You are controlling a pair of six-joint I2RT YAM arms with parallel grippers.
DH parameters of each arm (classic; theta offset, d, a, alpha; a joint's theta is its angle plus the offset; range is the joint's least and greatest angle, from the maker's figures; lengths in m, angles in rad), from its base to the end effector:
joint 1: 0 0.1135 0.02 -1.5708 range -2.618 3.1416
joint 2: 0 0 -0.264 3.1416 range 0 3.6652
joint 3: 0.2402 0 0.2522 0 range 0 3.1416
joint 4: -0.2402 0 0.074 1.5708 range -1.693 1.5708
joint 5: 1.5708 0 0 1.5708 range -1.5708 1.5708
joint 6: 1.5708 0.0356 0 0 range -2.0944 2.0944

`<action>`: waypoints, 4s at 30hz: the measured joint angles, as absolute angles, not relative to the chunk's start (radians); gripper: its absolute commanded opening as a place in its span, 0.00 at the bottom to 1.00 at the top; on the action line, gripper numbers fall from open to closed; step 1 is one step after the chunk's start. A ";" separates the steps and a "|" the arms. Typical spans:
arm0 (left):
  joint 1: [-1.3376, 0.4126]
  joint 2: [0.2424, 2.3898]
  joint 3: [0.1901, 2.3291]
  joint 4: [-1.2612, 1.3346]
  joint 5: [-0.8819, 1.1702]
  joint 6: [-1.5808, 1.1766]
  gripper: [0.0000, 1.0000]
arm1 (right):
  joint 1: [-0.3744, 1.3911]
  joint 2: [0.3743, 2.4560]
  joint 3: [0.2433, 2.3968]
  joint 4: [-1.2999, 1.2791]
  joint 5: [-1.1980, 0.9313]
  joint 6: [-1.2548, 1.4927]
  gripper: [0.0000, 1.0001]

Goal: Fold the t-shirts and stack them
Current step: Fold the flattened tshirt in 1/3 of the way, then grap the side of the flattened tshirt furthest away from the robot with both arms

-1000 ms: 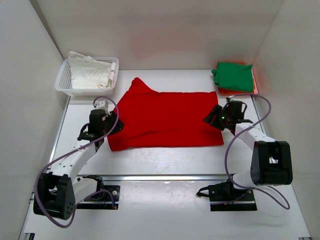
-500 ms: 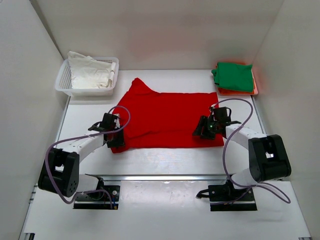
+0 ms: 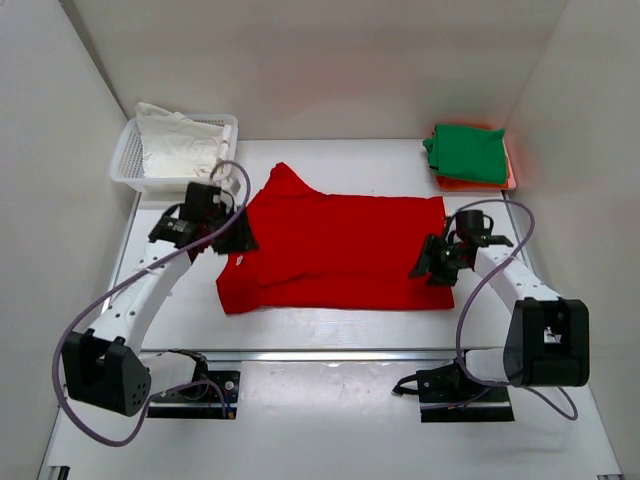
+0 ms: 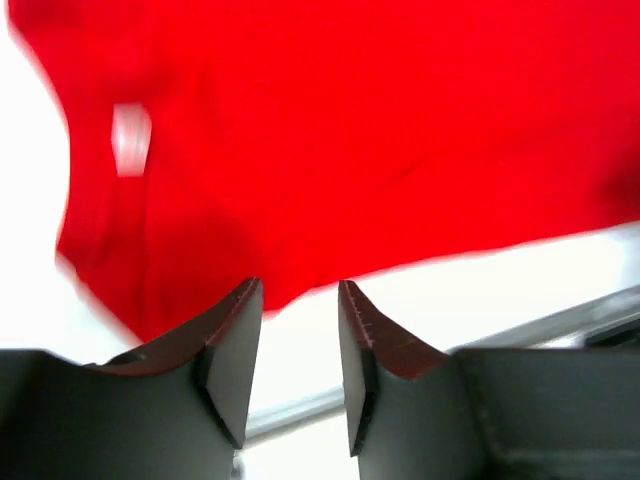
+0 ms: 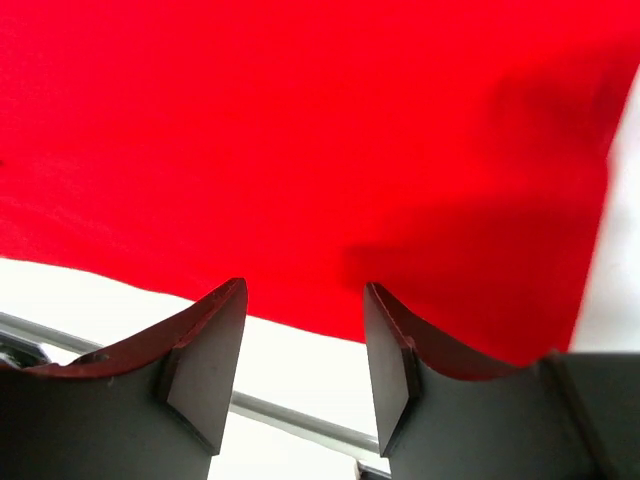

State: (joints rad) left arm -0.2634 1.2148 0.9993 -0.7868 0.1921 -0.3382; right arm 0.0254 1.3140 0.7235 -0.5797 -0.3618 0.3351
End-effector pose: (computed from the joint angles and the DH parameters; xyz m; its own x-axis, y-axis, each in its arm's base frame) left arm 0.2288 -0.0687 0.2754 -0.8853 -0.0986 -0.4545 0.0648 0.9416 -0.3304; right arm 0.2313 0.0185 0.1835 -0.9225 0.2843 -0.2611 0.1500 0.8873 0.4361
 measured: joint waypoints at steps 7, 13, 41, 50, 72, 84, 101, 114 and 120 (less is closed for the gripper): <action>-0.229 1.407 1.292 -0.594 0.216 -0.387 0.36 | 0.012 1.441 1.038 -0.561 -0.379 0.311 0.46; -0.189 1.821 1.453 -0.373 0.165 -0.439 0.47 | 0.025 1.621 1.227 -0.493 -0.379 0.318 0.45; -0.205 2.542 2.176 -0.387 -0.007 -0.396 0.53 | -0.042 1.836 1.285 -0.148 -0.081 0.430 0.69; -0.204 2.499 2.056 -0.331 -0.008 -0.404 0.03 | -0.055 1.945 1.294 -0.149 -0.010 0.447 0.69; -0.186 2.345 1.951 -0.224 0.062 -0.434 0.00 | -0.066 2.135 1.488 -0.148 0.035 0.458 0.00; -0.181 2.321 1.951 -0.223 0.075 -0.436 0.06 | -0.074 2.135 1.485 -0.126 0.013 0.440 0.00; -0.179 2.343 2.012 -0.210 0.064 -0.427 0.42 | -0.075 2.135 1.460 -0.097 -0.001 0.440 0.00; -0.176 2.572 2.239 -0.340 0.025 -0.406 0.41 | -0.081 2.132 1.432 -0.051 -0.022 0.441 0.00; -0.175 2.623 2.276 -0.392 0.021 -0.405 0.33 | -0.083 2.132 1.427 -0.042 -0.027 0.441 0.00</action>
